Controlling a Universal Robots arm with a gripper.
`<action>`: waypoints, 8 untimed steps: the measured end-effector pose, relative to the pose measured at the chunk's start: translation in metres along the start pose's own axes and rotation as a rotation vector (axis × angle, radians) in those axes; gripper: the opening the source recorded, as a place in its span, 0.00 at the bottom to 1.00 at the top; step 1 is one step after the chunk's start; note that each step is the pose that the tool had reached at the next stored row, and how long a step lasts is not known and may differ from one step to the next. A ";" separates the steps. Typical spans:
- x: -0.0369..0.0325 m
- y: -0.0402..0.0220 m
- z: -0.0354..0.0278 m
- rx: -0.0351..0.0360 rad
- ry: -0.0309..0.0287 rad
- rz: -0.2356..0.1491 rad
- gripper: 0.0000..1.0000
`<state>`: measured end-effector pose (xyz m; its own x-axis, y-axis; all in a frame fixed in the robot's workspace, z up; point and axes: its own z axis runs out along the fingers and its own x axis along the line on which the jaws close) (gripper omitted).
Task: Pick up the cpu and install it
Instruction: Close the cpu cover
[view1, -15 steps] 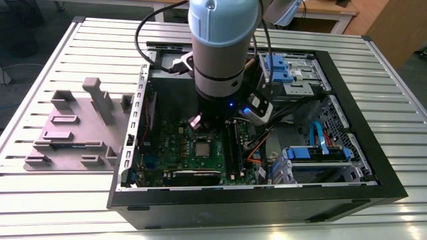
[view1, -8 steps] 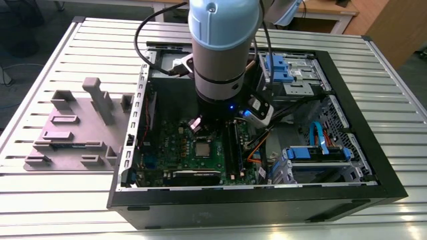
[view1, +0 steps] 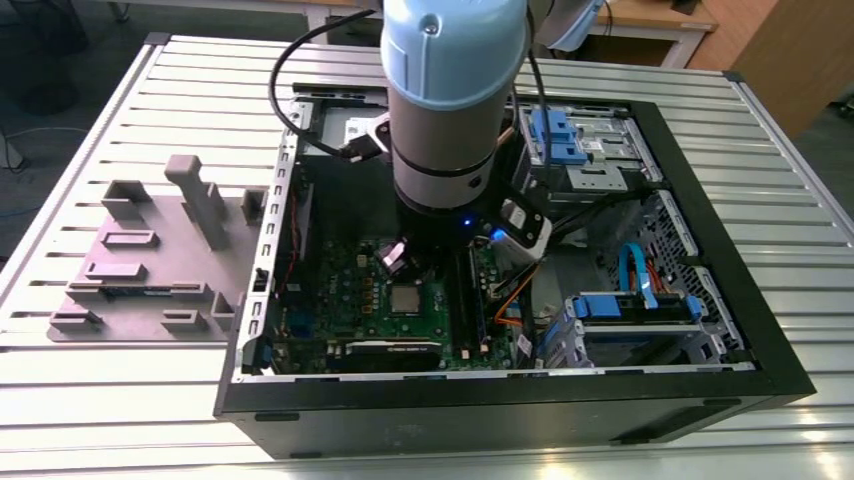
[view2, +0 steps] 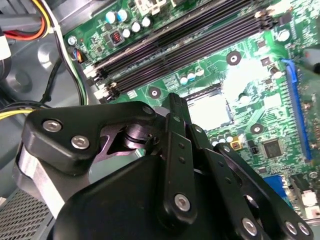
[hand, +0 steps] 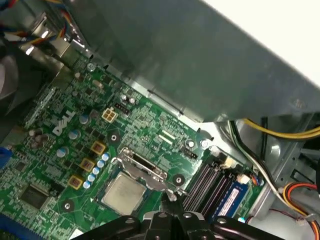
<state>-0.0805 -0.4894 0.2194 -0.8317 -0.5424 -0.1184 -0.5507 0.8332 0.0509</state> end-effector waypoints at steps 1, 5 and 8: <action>0.0001 -0.0015 -0.0001 -0.0002 0.0002 0.000 0.11; 0.0005 -0.0078 -0.0005 -0.0006 0.0011 0.000 0.11; -0.0011 -0.0110 -0.0005 -0.0010 0.0015 0.000 0.11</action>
<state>-0.0735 -0.4981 0.2194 -0.8319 -0.5424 -0.1170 -0.5505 0.8332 0.0519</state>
